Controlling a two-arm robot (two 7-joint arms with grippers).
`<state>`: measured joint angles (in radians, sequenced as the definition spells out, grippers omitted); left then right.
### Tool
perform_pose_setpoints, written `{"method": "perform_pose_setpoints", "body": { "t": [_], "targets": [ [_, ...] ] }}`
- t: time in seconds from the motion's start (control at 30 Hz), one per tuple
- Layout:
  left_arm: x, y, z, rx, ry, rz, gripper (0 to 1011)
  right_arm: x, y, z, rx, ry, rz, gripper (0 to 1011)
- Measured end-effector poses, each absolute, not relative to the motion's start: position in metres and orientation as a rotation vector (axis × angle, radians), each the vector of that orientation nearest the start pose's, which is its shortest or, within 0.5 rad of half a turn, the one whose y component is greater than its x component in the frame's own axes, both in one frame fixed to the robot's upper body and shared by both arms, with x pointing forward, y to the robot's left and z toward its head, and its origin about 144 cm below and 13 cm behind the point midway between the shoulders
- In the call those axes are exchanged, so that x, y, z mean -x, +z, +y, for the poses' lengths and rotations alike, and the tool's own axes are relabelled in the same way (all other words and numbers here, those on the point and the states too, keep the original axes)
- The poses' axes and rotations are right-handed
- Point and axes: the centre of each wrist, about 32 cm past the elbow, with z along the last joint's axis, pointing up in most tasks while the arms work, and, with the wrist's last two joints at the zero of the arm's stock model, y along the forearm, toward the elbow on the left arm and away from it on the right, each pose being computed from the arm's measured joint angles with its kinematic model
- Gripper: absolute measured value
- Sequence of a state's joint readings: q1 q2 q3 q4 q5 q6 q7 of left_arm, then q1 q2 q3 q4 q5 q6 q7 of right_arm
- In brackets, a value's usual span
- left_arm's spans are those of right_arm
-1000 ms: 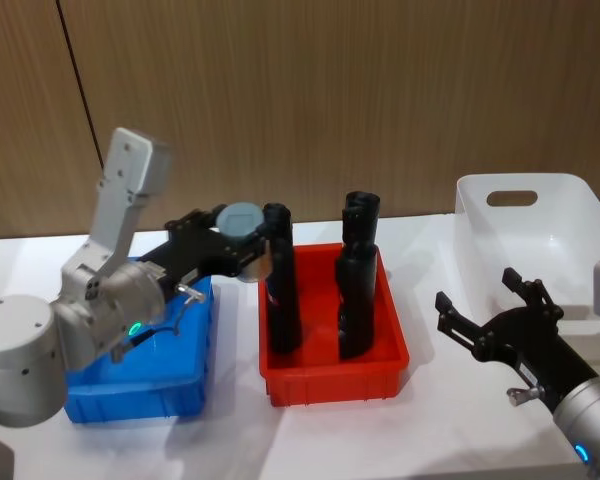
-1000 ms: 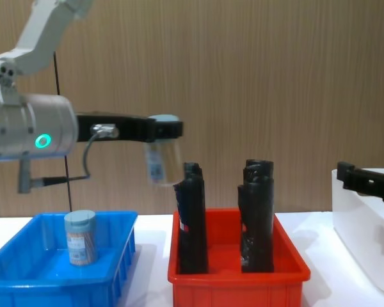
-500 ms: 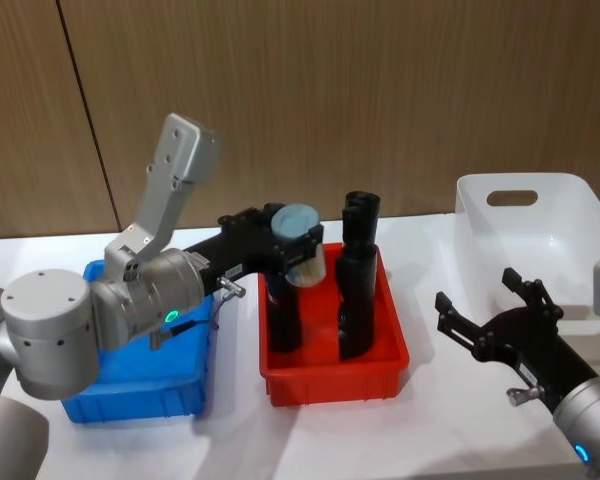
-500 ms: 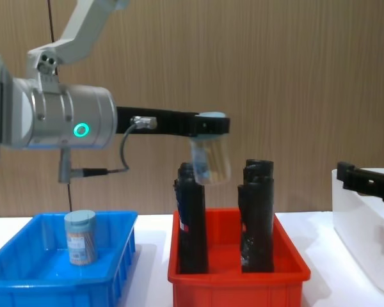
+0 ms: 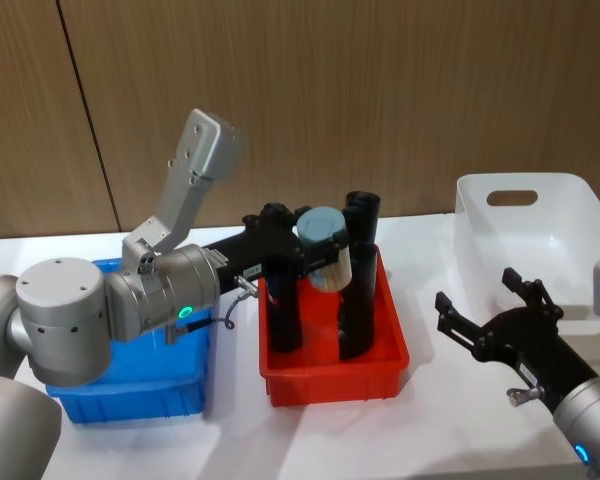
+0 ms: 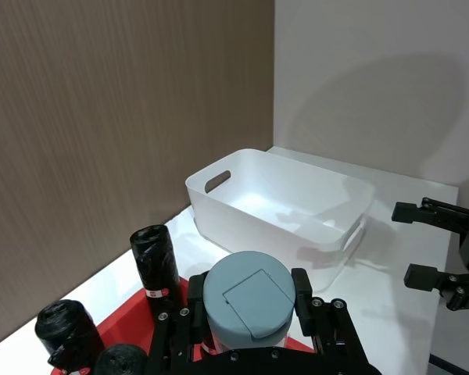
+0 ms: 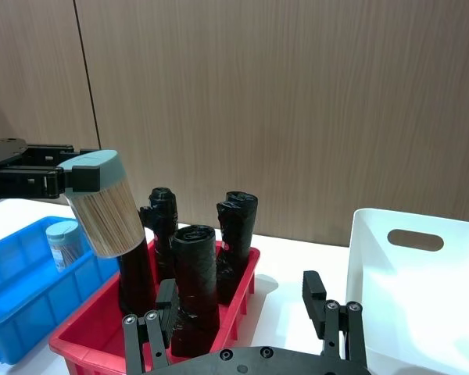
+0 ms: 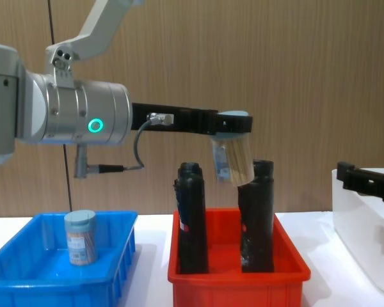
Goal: Pick the cotton swabs from the blue box and place them into the white box.
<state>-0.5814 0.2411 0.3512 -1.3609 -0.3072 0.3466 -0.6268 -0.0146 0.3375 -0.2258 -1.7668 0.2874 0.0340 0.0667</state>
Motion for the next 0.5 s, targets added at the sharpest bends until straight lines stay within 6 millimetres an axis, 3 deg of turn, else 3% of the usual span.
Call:
{"method": "perform_pose_setpoints", "body": {
  "t": [0.5],
  "targets": [
    [-0.597,1.299,0.203,-0.142,0.625,-0.006,669,-0.443,1.189,-0.237,-0.026,-1.230,-0.075,1002]
  ]
}}
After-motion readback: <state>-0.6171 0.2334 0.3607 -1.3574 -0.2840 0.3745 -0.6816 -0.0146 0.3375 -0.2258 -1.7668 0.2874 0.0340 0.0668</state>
